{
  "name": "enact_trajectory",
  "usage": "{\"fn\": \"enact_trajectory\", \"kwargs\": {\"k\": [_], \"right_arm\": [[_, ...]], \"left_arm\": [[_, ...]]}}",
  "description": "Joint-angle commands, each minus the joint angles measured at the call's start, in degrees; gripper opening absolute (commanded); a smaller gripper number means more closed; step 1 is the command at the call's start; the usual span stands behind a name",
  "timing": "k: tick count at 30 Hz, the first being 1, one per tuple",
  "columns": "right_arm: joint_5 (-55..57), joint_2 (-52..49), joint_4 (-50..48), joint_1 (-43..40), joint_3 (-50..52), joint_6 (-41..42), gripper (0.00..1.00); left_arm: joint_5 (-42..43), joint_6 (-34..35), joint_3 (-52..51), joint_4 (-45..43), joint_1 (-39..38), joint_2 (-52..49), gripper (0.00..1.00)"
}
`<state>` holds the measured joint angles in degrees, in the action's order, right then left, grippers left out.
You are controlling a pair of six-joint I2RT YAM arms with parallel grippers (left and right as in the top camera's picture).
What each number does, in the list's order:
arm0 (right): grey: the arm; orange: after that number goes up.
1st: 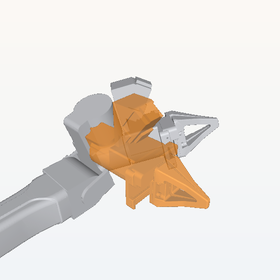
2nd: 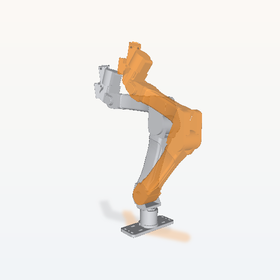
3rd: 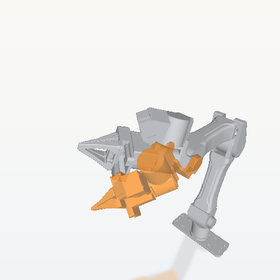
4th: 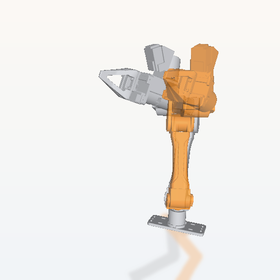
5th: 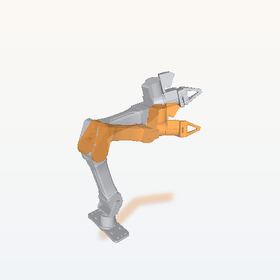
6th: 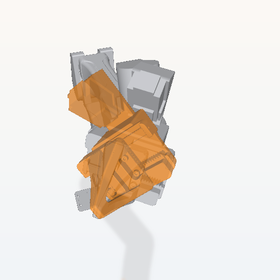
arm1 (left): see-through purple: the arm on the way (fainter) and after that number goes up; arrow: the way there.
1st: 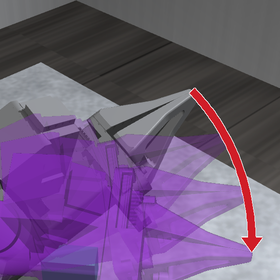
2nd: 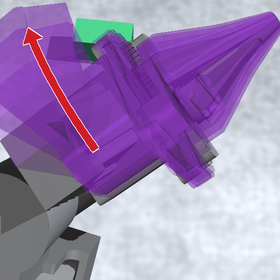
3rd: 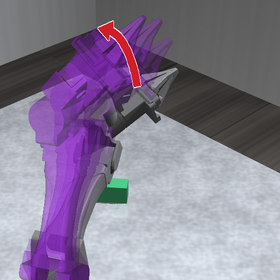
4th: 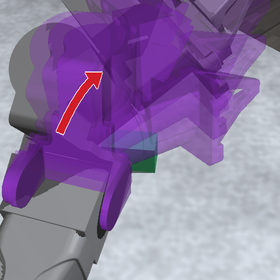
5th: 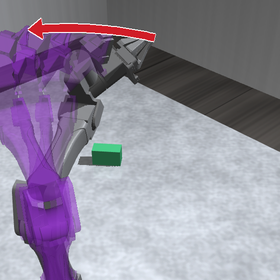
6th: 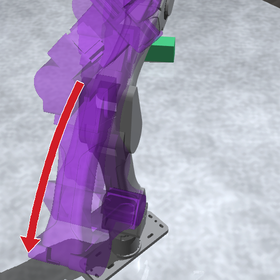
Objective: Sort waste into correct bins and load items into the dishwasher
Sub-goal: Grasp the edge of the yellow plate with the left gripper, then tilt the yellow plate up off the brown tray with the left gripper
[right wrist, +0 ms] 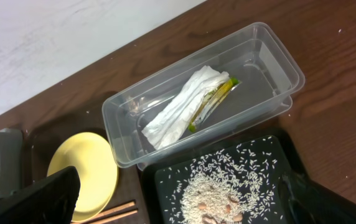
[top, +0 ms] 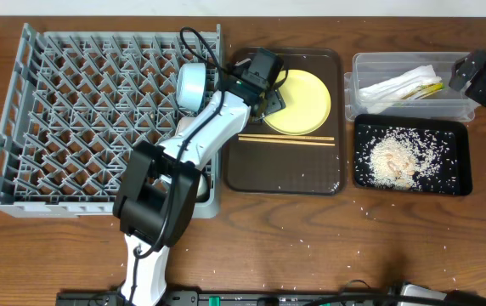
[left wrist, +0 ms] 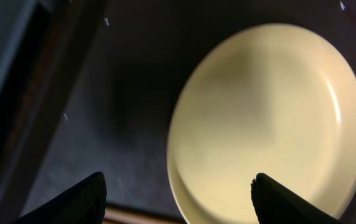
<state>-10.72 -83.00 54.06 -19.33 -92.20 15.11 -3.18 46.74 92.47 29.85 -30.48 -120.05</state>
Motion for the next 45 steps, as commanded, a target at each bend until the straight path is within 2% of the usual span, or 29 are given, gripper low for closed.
{"fn": "enact_trajectory", "kwargs": {"k": [1,4,11,18,22,33,38,42,45], "right_arm": [[-0.24,0.13,0.00,-0.20,-0.74,0.72,0.99],[-0.24,0.13,0.00,-0.20,-0.74,0.72,0.99],[-0.24,0.13,0.00,-0.20,-0.74,0.72,0.99],[-0.24,0.13,0.00,-0.20,-0.74,0.72,0.99],[-0.24,0.13,0.00,-0.20,-0.74,0.72,0.99],[-0.24,0.13,0.00,-0.20,-0.74,0.72,0.99],[-0.24,0.13,0.00,-0.20,-0.74,0.72,0.99],[-0.24,0.13,0.00,-0.20,-0.74,0.72,0.99],[-0.24,0.13,0.00,-0.20,-0.74,0.72,0.99]], "left_arm": [[-9.42,-7.48,-0.44,-2.56,-2.49,-1.60,0.76],[-13.73,-15.52,-0.44,-7.76,-3.89,-3.02,0.77],[-14.10,-30.45,-0.44,-15.85,-3.39,-8.52,0.76],[-14.08,-34.73,-0.44,-17.94,-0.81,-9.55,0.76],[-13.92,-34.93,-0.44,-19.12,0.61,-10.64,0.76],[-5.73,-34.56,-0.44,-19.50,0.76,-15.28,0.74],[-1.46,-28.74,-0.48,-17.46,0.24,-17.75,0.72],[-1.29,-24.20,-0.52,-15.56,0.02,-19.50,0.71],[-0.96,-16.35,-0.52,-13.09,0.02,-20.09,0.70]]}}
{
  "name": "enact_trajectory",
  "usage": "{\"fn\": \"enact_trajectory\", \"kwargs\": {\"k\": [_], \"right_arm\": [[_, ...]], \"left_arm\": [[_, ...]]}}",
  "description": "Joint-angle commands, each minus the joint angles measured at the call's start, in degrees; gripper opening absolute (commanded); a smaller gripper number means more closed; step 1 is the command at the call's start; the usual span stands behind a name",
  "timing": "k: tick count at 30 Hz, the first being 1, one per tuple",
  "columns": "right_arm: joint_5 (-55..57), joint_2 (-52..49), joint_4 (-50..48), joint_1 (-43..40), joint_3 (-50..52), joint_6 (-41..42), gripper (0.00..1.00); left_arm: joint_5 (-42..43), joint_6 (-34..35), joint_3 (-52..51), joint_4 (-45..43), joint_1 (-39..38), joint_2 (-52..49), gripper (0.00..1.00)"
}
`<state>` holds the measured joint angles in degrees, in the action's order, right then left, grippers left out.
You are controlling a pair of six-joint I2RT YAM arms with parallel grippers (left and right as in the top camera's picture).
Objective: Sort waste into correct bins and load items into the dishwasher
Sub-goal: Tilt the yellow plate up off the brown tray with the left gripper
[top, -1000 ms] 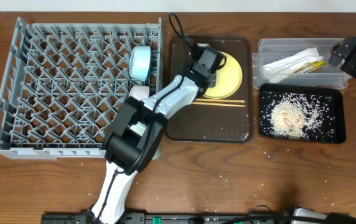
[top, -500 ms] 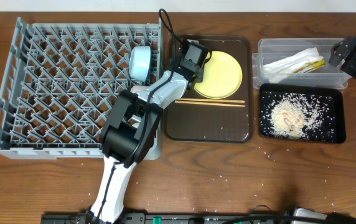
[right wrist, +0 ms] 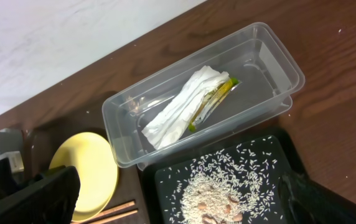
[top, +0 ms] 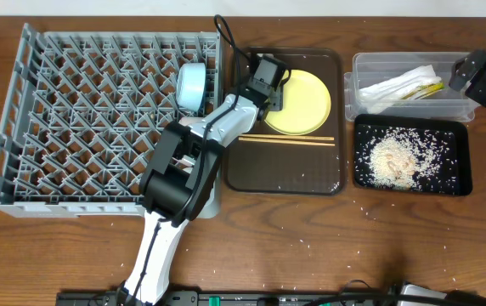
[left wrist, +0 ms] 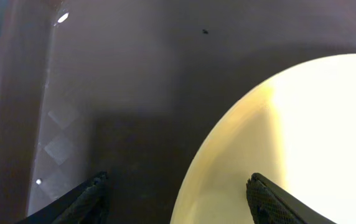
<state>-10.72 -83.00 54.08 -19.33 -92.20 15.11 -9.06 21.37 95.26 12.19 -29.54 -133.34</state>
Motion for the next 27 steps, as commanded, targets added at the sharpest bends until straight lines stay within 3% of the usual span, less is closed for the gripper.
{"fn": "enact_trajectory", "kwargs": {"k": [1,7,13,17,19,27], "right_arm": [[-0.24,0.13,-0.02,-0.20,-0.74,0.72,0.99],[-0.22,0.13,-0.02,-0.20,-0.74,0.72,0.99],[-0.24,0.13,-0.02,-0.20,-0.74,0.72,0.99],[-0.24,0.13,-0.02,-0.20,-0.74,0.72,0.99],[-0.24,0.13,-0.02,-0.20,-0.74,0.72,0.99],[-0.24,0.13,-0.02,-0.20,-0.74,0.72,0.99]], "left_arm": [[5.75,11.69,-3.32,5.20,-0.92,-6.99,0.70],[15.08,17.66,-3.41,5.55,-2.01,-9.09,0.66],[15.50,17.94,-3.72,5.53,-3.91,-11.69,0.64],[13.92,17.94,-3.72,5.51,-3.67,-12.28,0.32],[12.00,17.92,-3.69,5.53,-3.28,-12.28,0.10],[13.44,13.11,-3.63,5.75,-0.46,-8.07,0.07]]}}
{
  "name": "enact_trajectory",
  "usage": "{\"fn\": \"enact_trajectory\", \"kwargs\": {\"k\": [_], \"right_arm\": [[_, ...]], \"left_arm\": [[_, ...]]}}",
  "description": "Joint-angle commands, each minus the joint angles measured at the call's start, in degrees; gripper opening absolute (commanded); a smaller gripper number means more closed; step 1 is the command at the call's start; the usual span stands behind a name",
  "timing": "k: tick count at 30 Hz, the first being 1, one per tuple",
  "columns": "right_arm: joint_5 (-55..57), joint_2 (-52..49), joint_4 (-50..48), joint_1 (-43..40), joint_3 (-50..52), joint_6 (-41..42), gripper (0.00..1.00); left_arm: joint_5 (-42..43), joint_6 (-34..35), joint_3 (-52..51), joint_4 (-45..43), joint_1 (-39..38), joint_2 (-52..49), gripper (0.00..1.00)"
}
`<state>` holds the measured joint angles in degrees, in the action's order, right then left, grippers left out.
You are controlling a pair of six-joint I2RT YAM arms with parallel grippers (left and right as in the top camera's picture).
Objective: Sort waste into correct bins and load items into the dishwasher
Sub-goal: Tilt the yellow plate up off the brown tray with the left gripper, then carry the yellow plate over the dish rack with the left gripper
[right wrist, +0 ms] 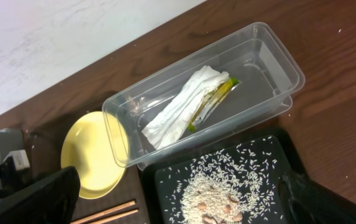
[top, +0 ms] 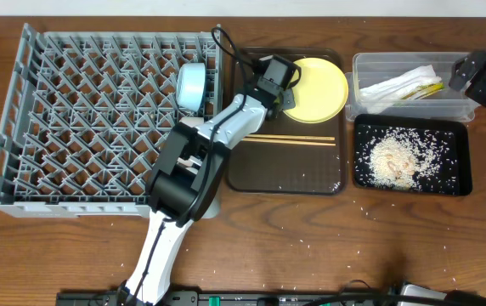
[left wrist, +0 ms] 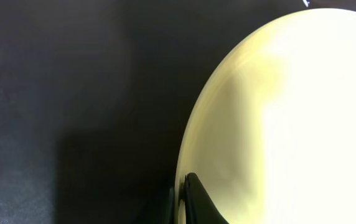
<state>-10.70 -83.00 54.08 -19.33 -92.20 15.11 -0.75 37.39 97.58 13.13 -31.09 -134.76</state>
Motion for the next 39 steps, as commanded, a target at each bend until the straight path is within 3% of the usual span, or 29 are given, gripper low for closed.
{"fn": "enact_trajectory", "kwargs": {"k": [1,8,16,22,30,39], "right_arm": [[-0.26,0.13,-0.02,-0.20,-0.74,0.72,0.99],[-0.26,0.13,-0.02,-0.20,-0.74,0.72,0.99],[-0.26,0.13,-0.02,-0.20,-0.74,0.72,0.99],[-0.26,0.13,-0.02,-0.20,-0.74,0.72,0.99],[-0.26,0.13,-0.02,-0.20,-0.74,0.72,0.99],[-0.26,0.13,-0.02,-0.20,-0.74,0.72,0.99]], "left_arm": [[6.43,-4.68,-5.95,4.83,1.55,-4.98,0.07],[19.93,-14.88,-5.97,8.17,4.44,6.49,0.07],[35.19,-15.72,-6.08,11.28,6.95,9.66,0.07],[38.66,-15.39,-6.27,11.15,7.23,9.68,0.07],[48.37,-10.05,-5.99,9.51,11.17,10.62,0.07],[48.68,-9.92,-5.99,9.53,16.65,21.31,0.07]]}}
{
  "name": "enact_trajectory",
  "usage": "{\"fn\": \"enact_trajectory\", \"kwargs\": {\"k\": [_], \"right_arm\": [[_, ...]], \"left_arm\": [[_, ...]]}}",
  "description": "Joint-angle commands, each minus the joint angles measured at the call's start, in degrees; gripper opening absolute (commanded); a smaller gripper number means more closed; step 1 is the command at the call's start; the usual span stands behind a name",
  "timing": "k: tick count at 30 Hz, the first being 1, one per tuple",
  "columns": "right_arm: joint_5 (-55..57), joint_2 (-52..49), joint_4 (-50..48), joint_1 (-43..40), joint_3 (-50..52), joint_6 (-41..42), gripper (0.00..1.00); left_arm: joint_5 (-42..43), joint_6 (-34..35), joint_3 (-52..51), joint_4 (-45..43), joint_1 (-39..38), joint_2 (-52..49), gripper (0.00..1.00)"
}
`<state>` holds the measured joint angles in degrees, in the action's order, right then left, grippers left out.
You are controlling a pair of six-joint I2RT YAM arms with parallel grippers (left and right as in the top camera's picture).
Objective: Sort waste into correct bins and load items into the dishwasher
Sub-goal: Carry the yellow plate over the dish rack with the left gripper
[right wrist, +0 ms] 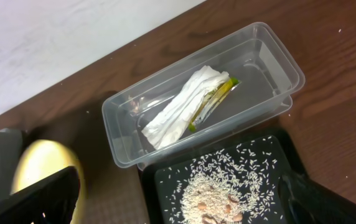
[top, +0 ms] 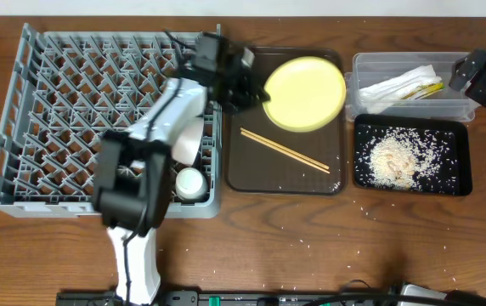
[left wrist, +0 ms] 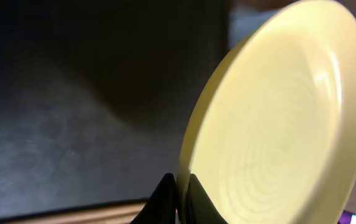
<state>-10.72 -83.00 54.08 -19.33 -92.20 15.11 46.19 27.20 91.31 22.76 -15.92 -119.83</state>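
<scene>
The yellow plate (top: 304, 93) hangs tilted above the brown tray (top: 285, 174), its left rim pinched by my left gripper (top: 258, 92). In the left wrist view both fingers close on the plate's (left wrist: 277, 118) edge at my left gripper (left wrist: 183, 193). Two wooden chopsticks (top: 284, 150) lie slantwise on the tray. The grey dishwasher rack (top: 73, 110) at left holds a cup (top: 189, 181) near its front right corner. My right gripper (top: 479, 75) hovers open at the far right, over the bins; in its own view the right gripper (right wrist: 184, 199) has wide-spread fingers.
A clear bin (top: 409, 83) with a napkin and wrapper (right wrist: 187, 106) sits at back right. In front of it a black bin (top: 411, 158) holds rice and food scraps. Loose rice grains dot the wooden table (top: 328, 246).
The left gripper, still shut on the plate's rim, has lifted it off the tray and drawn it left. The chopsticks now lie diagonally. A cup shows in the rack's front corner.
First my left gripper was open over the plate lying flat on the tray. It then stood lower at the plate's left edge, still open. Then it was shut on the rim with the plate shifted right. Now the plate hangs tilted above the tray. The right arm stayed still.
</scene>
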Motion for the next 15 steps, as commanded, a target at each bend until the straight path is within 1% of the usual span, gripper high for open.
{"fn": "enact_trajectory", "kwargs": {"k": [1,5,10,15], "right_arm": [[-0.24,0.13,-0.02,-0.20,-0.74,0.72,0.99],[-0.24,0.13,-0.02,-0.20,-0.74,0.72,0.99],[-0.24,0.13,-0.02,-0.20,-0.74,0.72,0.99],[-0.24,0.13,-0.02,-0.20,-0.74,0.72,0.99]], "left_arm": [[1.20,0.26,0.28,-0.09,2.23,7.98,0.07],[0.81,-3.32,0.28,0.44,6.08,13.94,0.07],[-0.33,-8.15,0.26,5.66,14.23,19.37,0.07],[-11.32,-13.57,0.26,14.60,24.02,22.93,0.07]]}}
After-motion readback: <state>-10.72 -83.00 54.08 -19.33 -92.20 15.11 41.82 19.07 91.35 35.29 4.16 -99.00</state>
